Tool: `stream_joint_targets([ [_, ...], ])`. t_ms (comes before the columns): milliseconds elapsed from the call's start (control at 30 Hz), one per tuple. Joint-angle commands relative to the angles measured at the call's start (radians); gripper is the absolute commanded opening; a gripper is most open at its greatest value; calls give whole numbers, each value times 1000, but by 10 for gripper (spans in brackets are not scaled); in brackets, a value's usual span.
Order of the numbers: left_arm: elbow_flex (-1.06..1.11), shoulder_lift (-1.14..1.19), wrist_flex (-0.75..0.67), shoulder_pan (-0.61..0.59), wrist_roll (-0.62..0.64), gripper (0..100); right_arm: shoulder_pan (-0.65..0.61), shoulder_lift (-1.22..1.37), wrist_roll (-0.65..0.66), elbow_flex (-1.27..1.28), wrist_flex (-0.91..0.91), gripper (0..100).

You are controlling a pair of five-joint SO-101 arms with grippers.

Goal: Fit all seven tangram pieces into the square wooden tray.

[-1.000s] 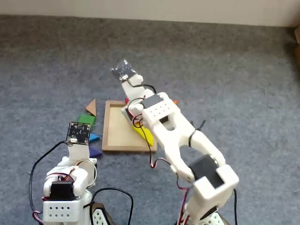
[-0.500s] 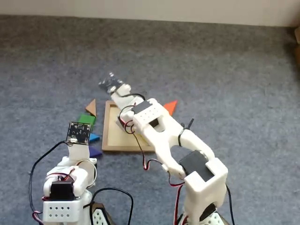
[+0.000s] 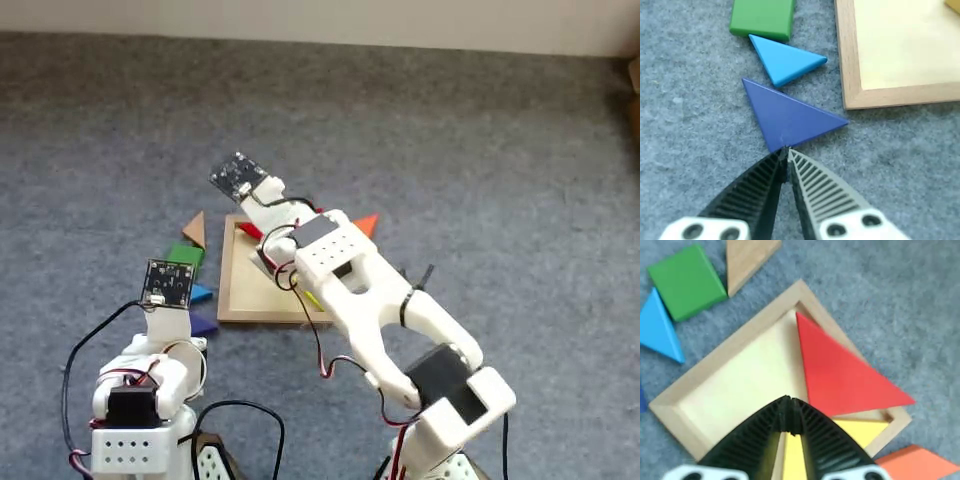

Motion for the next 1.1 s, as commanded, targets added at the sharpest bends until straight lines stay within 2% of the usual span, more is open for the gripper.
stream_joint_targets([
  [0, 19, -25, 3, -15, 6, 6, 56, -50, 8, 12, -101, 8],
  [200, 19, -25, 3, -15, 6, 6, 131, 31, -72, 27, -251, 8],
  [467, 19, -25, 3, -15, 6, 6, 137, 116, -71, 30, -257, 8],
  [733, 19, -25, 3, -15, 6, 6, 122, 116, -74, 24, -53, 8],
  [1067, 19, -25, 3, -15, 6, 6, 64, 119, -71, 24, -48, 8],
])
